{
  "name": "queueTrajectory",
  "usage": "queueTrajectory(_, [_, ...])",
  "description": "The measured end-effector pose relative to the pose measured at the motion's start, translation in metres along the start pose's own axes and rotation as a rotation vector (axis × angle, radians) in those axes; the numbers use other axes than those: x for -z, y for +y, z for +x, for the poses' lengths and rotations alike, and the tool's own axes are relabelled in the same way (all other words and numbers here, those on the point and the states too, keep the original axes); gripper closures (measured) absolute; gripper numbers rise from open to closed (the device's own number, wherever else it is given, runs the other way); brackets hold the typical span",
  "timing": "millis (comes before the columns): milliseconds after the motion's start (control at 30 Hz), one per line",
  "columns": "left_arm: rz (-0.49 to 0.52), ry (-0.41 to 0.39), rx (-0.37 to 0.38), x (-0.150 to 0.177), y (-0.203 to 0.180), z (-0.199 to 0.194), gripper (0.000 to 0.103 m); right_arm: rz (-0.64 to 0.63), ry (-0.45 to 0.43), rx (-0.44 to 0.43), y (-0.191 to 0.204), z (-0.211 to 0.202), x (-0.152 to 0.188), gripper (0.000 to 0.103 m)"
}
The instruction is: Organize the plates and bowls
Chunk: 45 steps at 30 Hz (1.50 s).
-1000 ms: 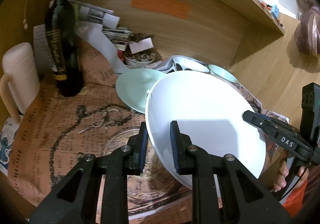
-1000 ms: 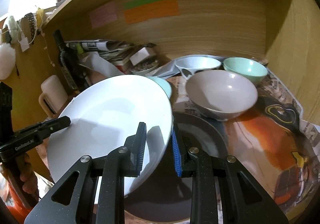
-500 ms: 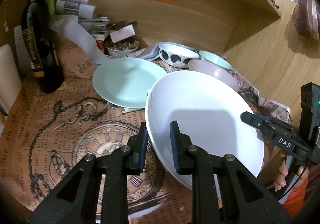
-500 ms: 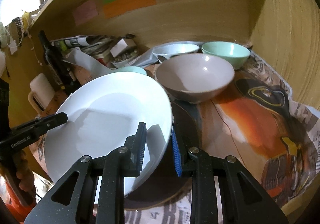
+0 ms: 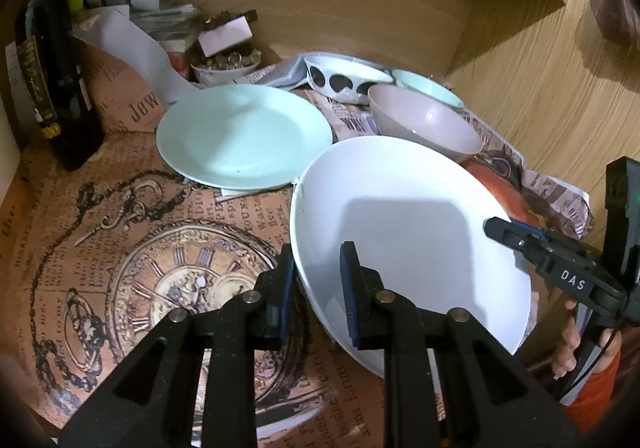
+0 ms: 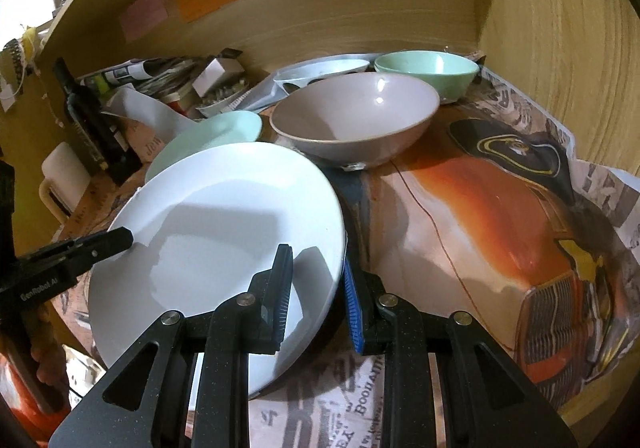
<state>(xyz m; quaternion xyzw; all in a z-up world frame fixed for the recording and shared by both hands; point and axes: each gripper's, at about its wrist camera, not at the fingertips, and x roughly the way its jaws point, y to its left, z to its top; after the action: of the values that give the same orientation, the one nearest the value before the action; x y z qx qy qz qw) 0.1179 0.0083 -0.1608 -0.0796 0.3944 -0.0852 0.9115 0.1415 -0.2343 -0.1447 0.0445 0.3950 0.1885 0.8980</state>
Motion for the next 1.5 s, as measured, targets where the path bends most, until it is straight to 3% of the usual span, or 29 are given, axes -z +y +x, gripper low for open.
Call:
queueTrajectory(700, [-0.02,0.037,-0.002,0.0,0.007,0.023,0.081,-0.023,-0.005,0.022,0.0,0.007,-0.002,0.081])
queueTrajectory(1100, [0.025,0.033,-0.017,0.002,0.001,0.025,0.073,-0.078,-0.007,0.077,0.002,0.007,-0.002,0.078])
queueTrajectory(1200, [0.023,0.017,-0.013,0.002,0.003,0.02,0.072,-0.083,0.005,0.076,0.003,0.009,0.0,0.067])
queueTrajectory(1367, [0.051,-0.052,-0.05,-0.001,0.004,-0.001,0.053,-0.096,-0.011,0.105,0.004,0.004,0.0,0.062])
queueTrajectory(1500, [0.067,-0.108,-0.078,-0.007,0.006,-0.023,0.049,-0.1,-0.06,0.085,0.009,-0.01,-0.01,0.06])
